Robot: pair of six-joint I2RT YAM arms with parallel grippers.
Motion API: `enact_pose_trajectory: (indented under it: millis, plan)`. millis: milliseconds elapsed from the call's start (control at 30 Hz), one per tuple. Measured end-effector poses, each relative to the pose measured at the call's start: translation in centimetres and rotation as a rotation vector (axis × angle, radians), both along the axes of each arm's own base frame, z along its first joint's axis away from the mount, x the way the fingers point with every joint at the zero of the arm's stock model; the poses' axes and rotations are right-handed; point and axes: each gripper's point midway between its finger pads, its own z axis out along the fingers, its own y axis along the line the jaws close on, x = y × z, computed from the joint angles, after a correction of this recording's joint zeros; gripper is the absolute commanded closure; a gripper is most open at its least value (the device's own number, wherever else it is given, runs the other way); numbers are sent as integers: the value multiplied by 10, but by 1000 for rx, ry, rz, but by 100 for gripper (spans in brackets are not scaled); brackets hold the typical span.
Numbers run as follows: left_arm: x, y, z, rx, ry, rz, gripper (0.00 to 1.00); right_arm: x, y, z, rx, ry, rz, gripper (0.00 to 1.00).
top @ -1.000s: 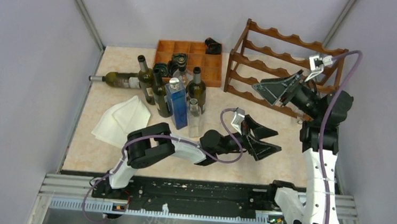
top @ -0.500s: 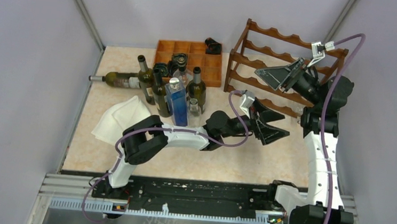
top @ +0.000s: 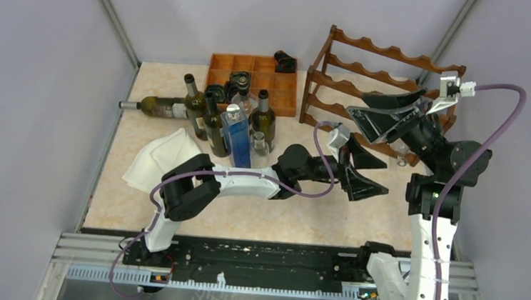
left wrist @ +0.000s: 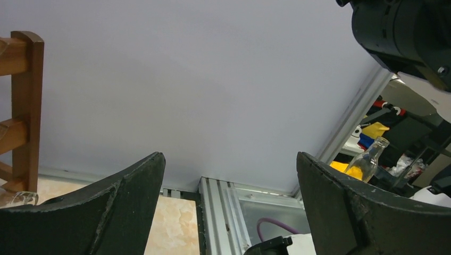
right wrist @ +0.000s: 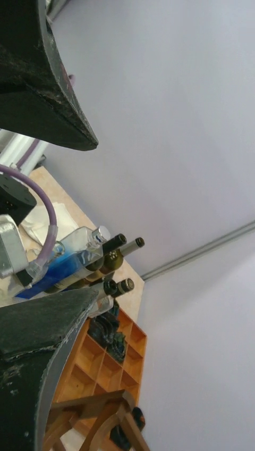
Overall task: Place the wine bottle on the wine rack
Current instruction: Adjust the wine bottle in the wine rack.
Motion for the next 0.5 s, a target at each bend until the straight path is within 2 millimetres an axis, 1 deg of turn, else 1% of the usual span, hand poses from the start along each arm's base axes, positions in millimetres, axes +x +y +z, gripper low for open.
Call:
enact_pose_trajectory:
  millis: [100,167,233,333,400,433,500]
  plan:
    - [-1,2,0,-4,-13,-8,1,11,-10,-3,7,48,-99,2]
    - [-3,8,-5,-5,-31,-16,1,24,-26,-10,10,107,-230,2]
    - [-4,18,-15,2,-47,-29,1,35,-50,-18,1,167,-409,2]
    - [-7,38,-37,48,-48,-25,1,39,-80,-29,-36,220,-623,2]
    - [-8,53,-49,79,-52,-6,1,36,-96,-37,-69,242,-729,2]
    - [-10,62,-53,93,-61,5,1,35,-104,-44,-89,258,-778,2]
    - [-16,78,-52,104,-90,21,1,36,-118,-63,-127,303,-857,2]
